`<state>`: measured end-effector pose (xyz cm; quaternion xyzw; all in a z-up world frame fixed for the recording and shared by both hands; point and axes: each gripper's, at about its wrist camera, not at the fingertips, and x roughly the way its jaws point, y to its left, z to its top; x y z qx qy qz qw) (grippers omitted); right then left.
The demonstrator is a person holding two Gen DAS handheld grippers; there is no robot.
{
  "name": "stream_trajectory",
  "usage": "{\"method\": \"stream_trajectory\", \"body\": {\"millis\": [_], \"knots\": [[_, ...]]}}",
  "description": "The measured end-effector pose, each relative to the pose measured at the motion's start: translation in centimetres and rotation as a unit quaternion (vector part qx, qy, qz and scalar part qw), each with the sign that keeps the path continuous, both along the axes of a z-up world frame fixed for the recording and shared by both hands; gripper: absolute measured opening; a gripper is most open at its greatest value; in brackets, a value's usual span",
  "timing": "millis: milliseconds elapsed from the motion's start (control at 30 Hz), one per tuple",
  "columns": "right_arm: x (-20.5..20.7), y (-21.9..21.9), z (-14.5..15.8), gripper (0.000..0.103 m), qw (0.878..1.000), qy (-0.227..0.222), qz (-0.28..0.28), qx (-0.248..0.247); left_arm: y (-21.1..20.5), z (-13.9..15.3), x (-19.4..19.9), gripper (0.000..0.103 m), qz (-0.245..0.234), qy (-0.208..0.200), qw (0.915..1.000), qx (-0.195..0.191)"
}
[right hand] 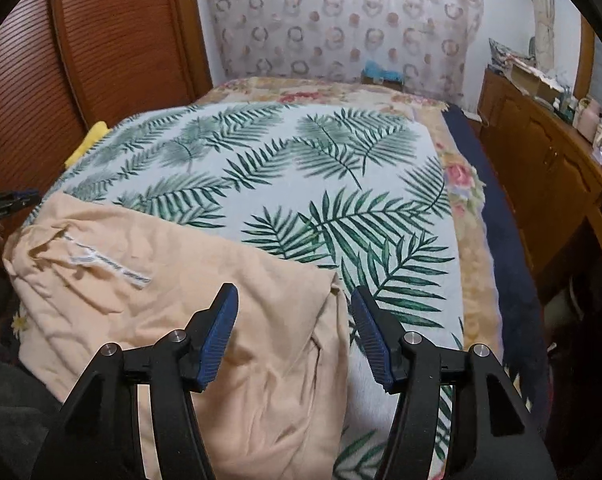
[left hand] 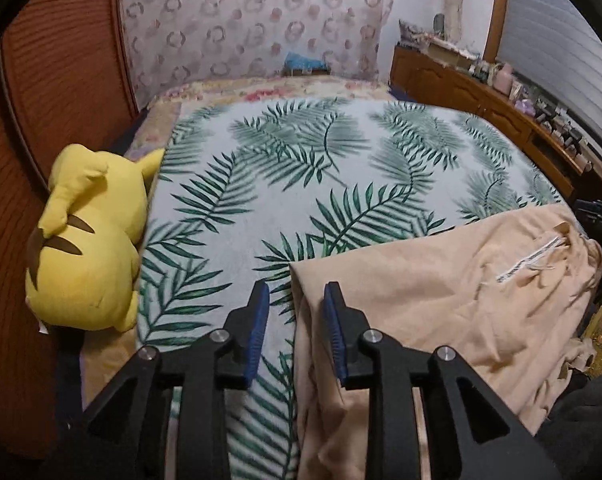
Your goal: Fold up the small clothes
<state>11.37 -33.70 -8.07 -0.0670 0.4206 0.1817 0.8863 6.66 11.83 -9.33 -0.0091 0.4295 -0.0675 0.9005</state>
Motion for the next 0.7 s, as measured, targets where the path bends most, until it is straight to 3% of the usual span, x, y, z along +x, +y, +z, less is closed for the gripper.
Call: {"method": "stream_trajectory", "body": {"millis": [167,433,700], "knots": [[1.1,-0.2,-1.7,0.06,1.0,0.014,-0.006,-0.003,0.0,-1.4,1.3,0.026,0.001,0.02,0.9998,-0.001],[1.4,-0.3,-2.8,0.061,1.0,0.015,-0.006,-0.001,0.1,-1.5,1.4,0.026,0.001,0.013,0.9999,-0.01],[1.4,-0.2,-2.8,0.061,1.0,0.011,-0.006,-0.004,0.3,-1.4,1.4,0.026,-0.009,0.018,0.9987,-0.048]]}}
